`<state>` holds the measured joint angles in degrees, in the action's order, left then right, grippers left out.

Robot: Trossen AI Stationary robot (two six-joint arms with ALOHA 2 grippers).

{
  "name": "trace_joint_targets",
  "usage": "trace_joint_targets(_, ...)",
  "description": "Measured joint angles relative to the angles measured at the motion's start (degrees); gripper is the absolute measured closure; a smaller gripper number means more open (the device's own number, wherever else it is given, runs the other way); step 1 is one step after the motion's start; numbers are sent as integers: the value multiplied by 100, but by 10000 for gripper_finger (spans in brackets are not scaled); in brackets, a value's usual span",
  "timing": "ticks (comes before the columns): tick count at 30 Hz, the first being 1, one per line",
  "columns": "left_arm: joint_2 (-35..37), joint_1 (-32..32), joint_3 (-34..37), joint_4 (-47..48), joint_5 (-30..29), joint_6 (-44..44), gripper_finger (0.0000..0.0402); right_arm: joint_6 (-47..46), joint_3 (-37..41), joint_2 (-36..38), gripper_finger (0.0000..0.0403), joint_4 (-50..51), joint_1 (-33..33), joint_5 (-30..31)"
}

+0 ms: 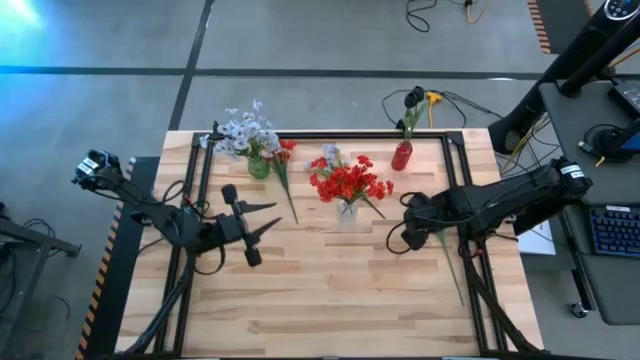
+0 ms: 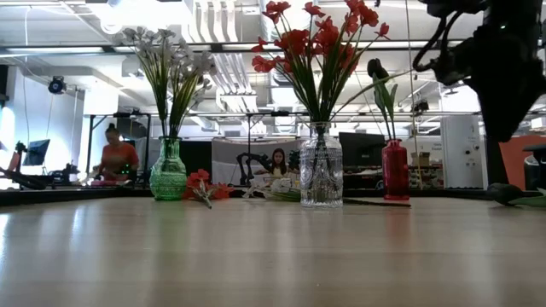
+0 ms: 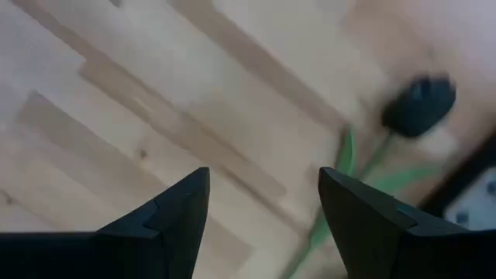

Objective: Sort flowers into vase by color
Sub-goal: Put the white flower into the green vase

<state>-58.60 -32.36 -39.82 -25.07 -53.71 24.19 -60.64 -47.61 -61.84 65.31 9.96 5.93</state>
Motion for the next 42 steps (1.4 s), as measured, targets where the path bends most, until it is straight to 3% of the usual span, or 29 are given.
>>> trace_joint_targets(4,191,0,77,5,-38,251,265,-227,-53,-2,172,27,0,-261)
trace_joint_targets(10,250,-1,46,156,-39,748,265,794,98,-17,172,-670,28,710)
trace_joint_targets(19,248,-6,48,300,-276,1340,265,2363,1030,-15,174,-2914,26,1858)
trace_joint_targets(24,250,-4,48,300,-276,1511,265,2622,1720,-17,174,-4553,15,2411)
trace_joint_targets(30,250,-4,48,298,-276,1627,265,2641,2336,-36,174,-5838,13,2752)
trace_joint_targets(42,248,0,48,295,-276,1741,265,4389,2480,-1135,174,-7202,5,3293)
